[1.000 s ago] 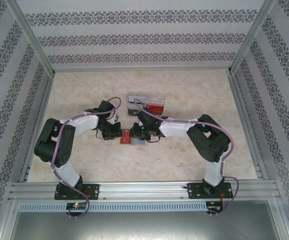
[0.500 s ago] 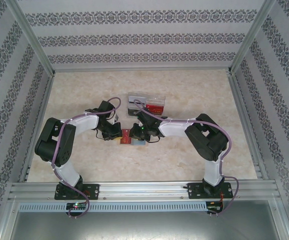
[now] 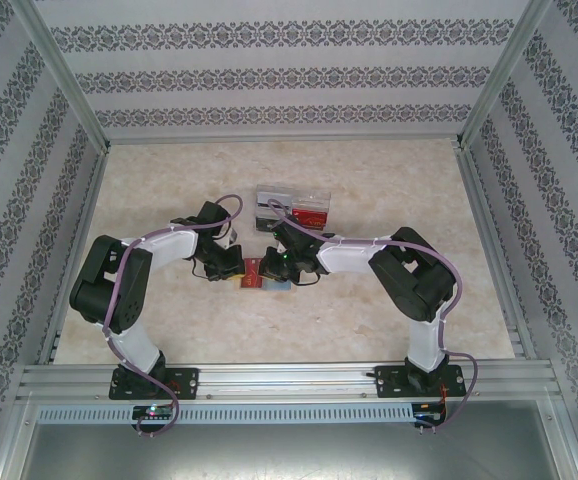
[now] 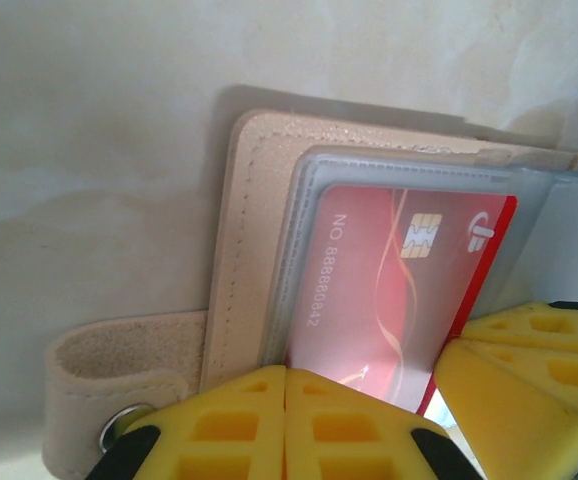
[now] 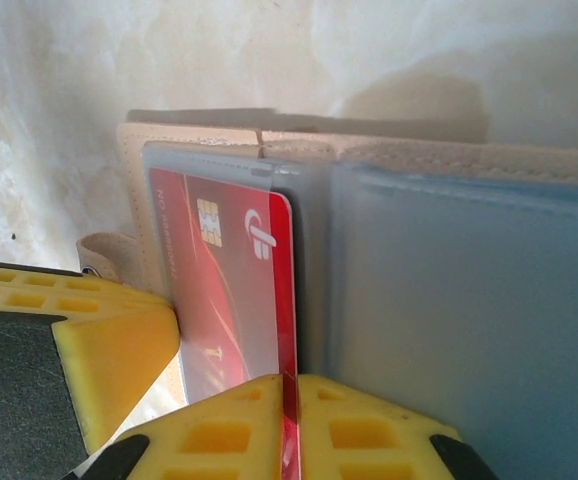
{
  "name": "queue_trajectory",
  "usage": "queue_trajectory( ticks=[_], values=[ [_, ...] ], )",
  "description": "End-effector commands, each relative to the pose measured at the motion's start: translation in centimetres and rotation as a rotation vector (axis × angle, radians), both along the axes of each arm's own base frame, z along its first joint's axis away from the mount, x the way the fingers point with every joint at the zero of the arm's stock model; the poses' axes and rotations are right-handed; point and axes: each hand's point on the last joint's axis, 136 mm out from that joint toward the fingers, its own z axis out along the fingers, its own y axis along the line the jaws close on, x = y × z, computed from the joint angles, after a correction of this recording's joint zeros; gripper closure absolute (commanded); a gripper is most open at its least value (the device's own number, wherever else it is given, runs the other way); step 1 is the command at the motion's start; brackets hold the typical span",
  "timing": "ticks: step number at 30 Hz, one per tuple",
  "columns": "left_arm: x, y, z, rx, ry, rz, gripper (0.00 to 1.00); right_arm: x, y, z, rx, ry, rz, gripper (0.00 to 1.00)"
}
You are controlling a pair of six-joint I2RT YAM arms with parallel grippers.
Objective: Take the credit cards out of the card holder
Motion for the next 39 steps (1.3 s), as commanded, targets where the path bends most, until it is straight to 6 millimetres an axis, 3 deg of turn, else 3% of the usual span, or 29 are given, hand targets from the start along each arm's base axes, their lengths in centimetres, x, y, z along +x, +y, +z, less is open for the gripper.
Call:
queue_trajectory(
  ticks=[1,2,19,23,28,39],
  values=[
    [-2.0,-0.2,-1.9,0.029,0.080,-0.018,0.92,0.3,0.2,-0.2,0.021,0.011,0.000,0.96],
    [-2.0,-0.2,-1.8,0.031,0.081,-0.017,0.92,0.3,0.2,-0.1,0.021,0.010,-0.001,1.00],
    [-2.2,1.0,-1.9,0.102,0.081,-0.005,1.00,-0.2,-3.7,-0.4,-0.014,0.007,-0.066,1.00],
    [-2.2,1.0,-1.8,0.097,0.079,-0.008,1.00,0.0,-3.2,-0.2,0.010,-0.002,-0.059,1.00],
    [-2.1,0.8,-1.7,0.088,0.076,-0.012,1.00,0.8,-1.9,0.1,0.061,-0.009,-0.056,0.84],
    [-2.1,0.7,-1.6,0.081,0.078,-0.013,1.00,0.9,-1.4,-1.0,0.074,0.008,-0.052,0.85]
  ],
)
